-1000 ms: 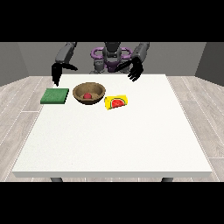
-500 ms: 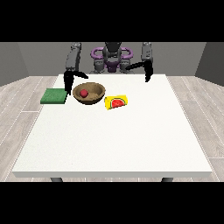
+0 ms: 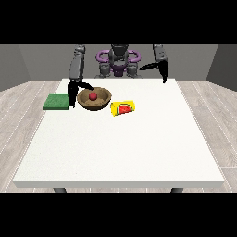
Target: Pick the cup and pour the ball into the bowl, then pick the bowl and place it on the pad
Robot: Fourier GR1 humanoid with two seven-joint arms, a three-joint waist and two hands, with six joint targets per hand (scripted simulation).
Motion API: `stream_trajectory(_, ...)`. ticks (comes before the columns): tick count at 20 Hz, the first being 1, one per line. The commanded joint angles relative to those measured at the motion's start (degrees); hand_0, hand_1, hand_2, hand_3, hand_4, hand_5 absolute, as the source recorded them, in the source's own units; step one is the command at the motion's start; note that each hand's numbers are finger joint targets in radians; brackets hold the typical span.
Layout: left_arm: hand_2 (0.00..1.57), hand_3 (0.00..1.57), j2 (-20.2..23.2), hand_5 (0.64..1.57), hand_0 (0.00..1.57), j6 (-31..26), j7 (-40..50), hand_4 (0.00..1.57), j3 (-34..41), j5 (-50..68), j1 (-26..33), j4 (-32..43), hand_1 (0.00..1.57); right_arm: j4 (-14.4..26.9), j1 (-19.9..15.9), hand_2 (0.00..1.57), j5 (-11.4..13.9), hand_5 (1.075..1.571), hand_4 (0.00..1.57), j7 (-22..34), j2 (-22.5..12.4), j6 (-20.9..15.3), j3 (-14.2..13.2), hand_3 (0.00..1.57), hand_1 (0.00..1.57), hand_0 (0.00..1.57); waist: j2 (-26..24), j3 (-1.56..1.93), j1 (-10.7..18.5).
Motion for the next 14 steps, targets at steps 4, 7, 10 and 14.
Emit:
stream_trajectory(4, 0.0, 0.0, 0.3, 1.566, 0.0, -1.6, 2.4, 0.0, 0.0, -0.2, 0.0, -5.0, 0.0, 8.5, -5.5, 0.0, -0.1, 1.562, 0.13, -4.5, -1.4, -0.5, -0.5, 0.0, 0.0, 0.0, 2.1, 0.02, 1.6)
stream_trajectory(7, 0.0, 0.0, 1.0, 1.565, 0.0, -1.5, 0.3, 0.0, 1.6, 0.4, 0.6, -4.6, 0.0, 10.0, -2.5, 0.0, -1.5, 1.57, 0.39, -4.5, 1.8, 0.8, -0.5, 0.0, 0.0, 0.0, 2.6, 0.02, 0.5)
stream_trajectory(10, 0.0, 0.0, -0.1, 1.571, 0.0, -1.9, 1.6, 0.08, -0.5, 0.2, 0.3, -7.1, 0.0, 13.5, -0.3, 1.57, 0.4, 1.512, 0.47, 1.0, 0.0, -10.4, -2.3, 0.0, 1.45, 1.45, 3.9, -0.01, 3.7)
stream_trajectory(14, 0.0, 0.0, 0.6, 1.549, 0.0, -4.2, 1.5, 0.57, -1.5, 0.5, -1.8, -7.8, 0.0, 12.3, 2.3, 1.57, 9.9, 1.536, 0.92, -0.3, -4.8, -20.4, 3.0, 1.57, 1.57, 1.57, 6.2, -0.23, 7.4)
